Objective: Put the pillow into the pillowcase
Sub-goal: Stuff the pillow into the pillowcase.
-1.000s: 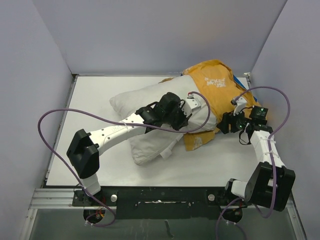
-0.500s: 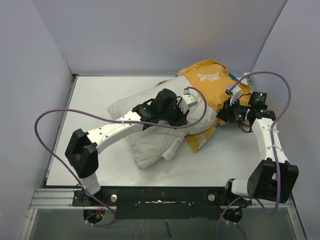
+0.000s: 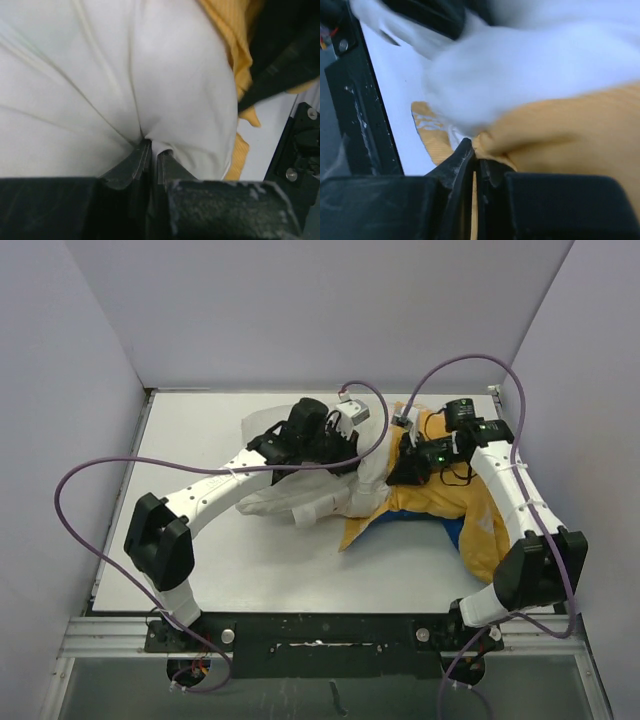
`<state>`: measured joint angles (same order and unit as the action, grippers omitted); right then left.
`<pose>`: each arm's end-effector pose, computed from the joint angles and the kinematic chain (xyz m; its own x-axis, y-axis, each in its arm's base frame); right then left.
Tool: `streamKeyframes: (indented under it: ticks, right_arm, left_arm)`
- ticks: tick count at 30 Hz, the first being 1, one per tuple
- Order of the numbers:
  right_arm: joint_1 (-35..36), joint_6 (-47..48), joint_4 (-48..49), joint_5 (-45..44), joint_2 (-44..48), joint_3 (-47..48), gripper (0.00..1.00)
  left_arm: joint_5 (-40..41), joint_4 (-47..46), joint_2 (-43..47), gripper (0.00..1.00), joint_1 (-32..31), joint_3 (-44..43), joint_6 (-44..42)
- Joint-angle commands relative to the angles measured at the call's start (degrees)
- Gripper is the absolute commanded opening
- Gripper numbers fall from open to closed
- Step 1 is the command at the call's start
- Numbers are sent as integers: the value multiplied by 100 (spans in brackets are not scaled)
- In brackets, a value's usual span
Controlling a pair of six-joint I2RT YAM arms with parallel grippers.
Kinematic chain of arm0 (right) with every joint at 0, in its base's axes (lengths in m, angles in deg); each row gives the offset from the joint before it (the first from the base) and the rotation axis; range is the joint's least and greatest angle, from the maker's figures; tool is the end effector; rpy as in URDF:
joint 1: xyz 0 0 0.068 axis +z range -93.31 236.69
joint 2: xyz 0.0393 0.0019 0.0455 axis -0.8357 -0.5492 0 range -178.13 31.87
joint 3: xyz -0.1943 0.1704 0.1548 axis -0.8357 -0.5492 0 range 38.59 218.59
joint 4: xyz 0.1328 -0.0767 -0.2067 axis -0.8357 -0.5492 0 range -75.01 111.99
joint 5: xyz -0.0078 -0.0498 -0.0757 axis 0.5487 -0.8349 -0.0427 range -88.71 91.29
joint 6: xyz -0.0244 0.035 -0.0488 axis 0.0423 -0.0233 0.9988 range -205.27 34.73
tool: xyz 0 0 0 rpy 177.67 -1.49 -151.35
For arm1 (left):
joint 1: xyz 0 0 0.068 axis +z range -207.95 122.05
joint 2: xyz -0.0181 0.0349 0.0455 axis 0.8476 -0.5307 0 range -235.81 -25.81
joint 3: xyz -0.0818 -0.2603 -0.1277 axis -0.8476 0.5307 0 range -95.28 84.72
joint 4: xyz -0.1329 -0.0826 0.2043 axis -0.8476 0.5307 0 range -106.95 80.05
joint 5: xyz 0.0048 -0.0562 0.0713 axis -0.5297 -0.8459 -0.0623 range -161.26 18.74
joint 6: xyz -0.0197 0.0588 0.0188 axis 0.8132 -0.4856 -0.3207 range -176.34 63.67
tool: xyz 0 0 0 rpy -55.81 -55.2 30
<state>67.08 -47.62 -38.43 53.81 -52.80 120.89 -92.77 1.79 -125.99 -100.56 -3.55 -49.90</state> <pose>0.2716 0.0907 0.3623 -0.4074 -0.4527 -0.7932 -0.9039 0.3241 0.2793 0.2993 -0.3006 0.3495 -0.4696 0.2902 -0.8338 0.8145 0.5069 -0.2822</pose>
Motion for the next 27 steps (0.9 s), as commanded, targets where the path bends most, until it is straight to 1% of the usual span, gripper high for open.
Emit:
streamKeyframes:
  ticks: [1, 3, 6, 8, 10, 11, 12, 14, 15, 16, 17, 19, 20, 22, 24, 27]
  right_arm:
    - [-1229, -1435, 1405, 272, -246, -291, 0]
    - [-1431, -1162, 1267, 528, -80, -115, 0]
    - [-1322, -641, 888, 1118, 228, 597, 0]
    - [-928, -356, 581, 1481, 279, 1246, 0]
    - [-277, -211, 333, 1600, 188, 1757, 0]
    - [16, -214, 310, 1691, 139, 1865, 0]
    - [195, -261, 361, 1891, 97, 1839, 0]
    - [279, -236, 470, 2266, 72, 1431, 0]
    - [276, -218, 522, 1988, 88, 1188, 0]
    - [276, -95, 472, 1501, 91, 924, 0]
    - [285, 123, 379, 729, 72, 697, 0]
    - [206, 211, 412, -819, -16, 160, 0]
    - [-45, 275, 364, -1267, -80, -56, 1]
    - [-603, 374, 272, -1229, -104, -471, 3]
    - [-972, 602, 137, -987, 49, -707, 17]
    - [-1285, 962, -184, -409, 565, -815, 43]
  left_arm:
    - [-996, -1502, 448, 0, -258, 413, 697]
    - [-1293, -1651, 742, 0, -331, 591, 778]
    - [-1395, -1482, 1175, 0, -655, 445, 605]
    - [-1290, -1258, 1366, 0, -894, 178, 414]
    - [-1171, -1176, 1450, 0, -994, 46, 360]
    - [-1108, -1153, 1457, 0, -997, 50, 365]
    - [-982, -1133, 1443, 0, -960, 107, 343]
    - [-791, -1171, 1363, 0, -740, 366, 372]
    - [-773, -1281, 1296, 0, -559, 572, 487]
    - [-735, -1403, 1232, 0, -368, 811, 604]
    - [-605, -1528, 1179, 0, -198, 1063, 649]
    - [-177, -1779, 1073, 0, 53, 1576, 707]
    - [-66, -1887, 995, 0, 159, 1794, 783]
    - [-64, -2283, 906, 0, 222, 2196, 1012]
    - [-73, -2508, 827, 0, 207, 2352, 1167]
    - [-155, -2761, 734, 0, 200, 2471, 1405]
